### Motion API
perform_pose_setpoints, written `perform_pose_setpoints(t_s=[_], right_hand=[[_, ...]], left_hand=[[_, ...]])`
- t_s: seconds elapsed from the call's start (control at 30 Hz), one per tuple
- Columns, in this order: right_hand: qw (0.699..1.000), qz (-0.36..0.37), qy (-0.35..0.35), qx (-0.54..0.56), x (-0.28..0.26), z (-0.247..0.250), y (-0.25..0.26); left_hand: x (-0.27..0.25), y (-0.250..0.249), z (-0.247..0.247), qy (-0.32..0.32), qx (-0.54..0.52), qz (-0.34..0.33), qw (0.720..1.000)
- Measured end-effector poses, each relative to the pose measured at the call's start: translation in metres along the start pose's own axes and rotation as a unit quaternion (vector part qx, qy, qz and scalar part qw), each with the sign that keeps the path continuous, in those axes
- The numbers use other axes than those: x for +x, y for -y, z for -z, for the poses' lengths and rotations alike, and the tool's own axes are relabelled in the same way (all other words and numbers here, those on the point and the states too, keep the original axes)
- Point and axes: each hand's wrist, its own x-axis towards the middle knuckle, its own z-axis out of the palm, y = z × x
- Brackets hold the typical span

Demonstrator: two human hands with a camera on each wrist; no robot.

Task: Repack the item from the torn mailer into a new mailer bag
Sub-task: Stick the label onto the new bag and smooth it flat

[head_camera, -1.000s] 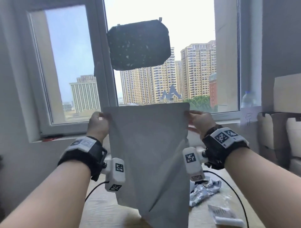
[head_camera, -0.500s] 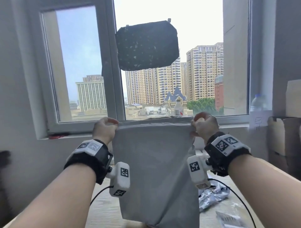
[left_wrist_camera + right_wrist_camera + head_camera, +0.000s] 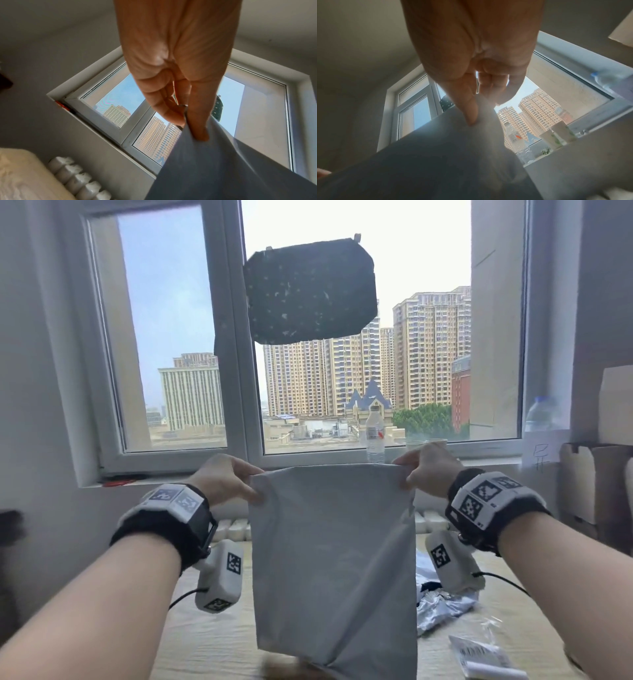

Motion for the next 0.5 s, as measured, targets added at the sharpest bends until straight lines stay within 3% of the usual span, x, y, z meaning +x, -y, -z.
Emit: perform_pose_setpoints(t_s=[0.23, 0.37, 0.5], right_hand=[[0.999, 0.016, -0.003, -0.038, -0.004, 0.01, 0.012], [0.999, 0.014, 0.004, -0.033, 0.005, 0.007, 0.018], [0.979, -0.075, 0.053, 0.18, 0.021, -0.016, 0.025]], left_hand=[[0.004, -0.007, 0.008, -0.057, 0.113, 0.013, 0.992], [0.004, -0.002, 0.015, -0.097, 0.104, 0.053, 0.988], [0.012, 0.024, 0.021, -0.121, 0.028, 0.128, 0.984]])
